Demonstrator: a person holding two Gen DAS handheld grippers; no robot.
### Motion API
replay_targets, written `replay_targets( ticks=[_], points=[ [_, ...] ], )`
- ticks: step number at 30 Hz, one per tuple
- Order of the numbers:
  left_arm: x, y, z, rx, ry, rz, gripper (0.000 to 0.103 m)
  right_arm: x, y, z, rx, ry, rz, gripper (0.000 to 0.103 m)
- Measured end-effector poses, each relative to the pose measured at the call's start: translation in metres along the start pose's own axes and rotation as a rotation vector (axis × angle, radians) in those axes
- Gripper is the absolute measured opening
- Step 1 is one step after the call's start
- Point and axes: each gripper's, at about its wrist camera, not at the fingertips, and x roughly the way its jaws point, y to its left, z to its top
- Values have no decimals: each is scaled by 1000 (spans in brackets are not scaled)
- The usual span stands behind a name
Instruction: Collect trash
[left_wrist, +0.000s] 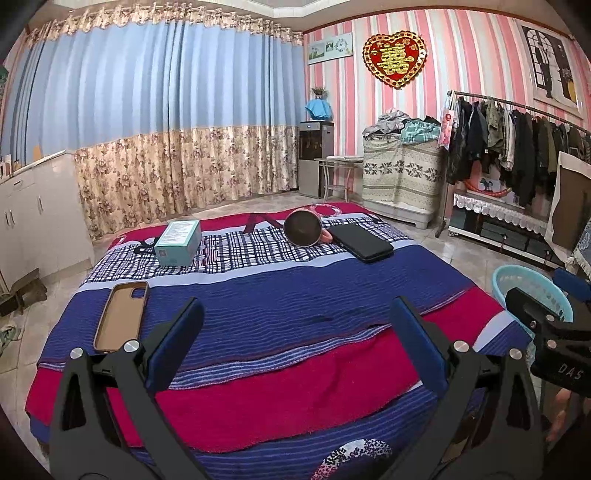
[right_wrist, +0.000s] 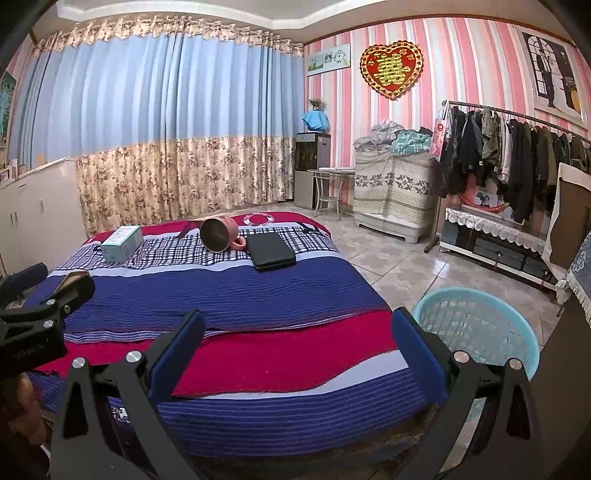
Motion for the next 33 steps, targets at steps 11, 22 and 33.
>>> replay_targets(
  ticks=[11,22,33],
  points=[
    [-5,0,1,15,-26,4,98,0,-1,1,11,-3,-3,98],
    [-6,5,4,-5,-14,-11,98,0,0,1,11,-5,-3,98],
    [-6,5,4,-1,-15,-11,98,0,1,1,10,-6,-3,98]
  ],
)
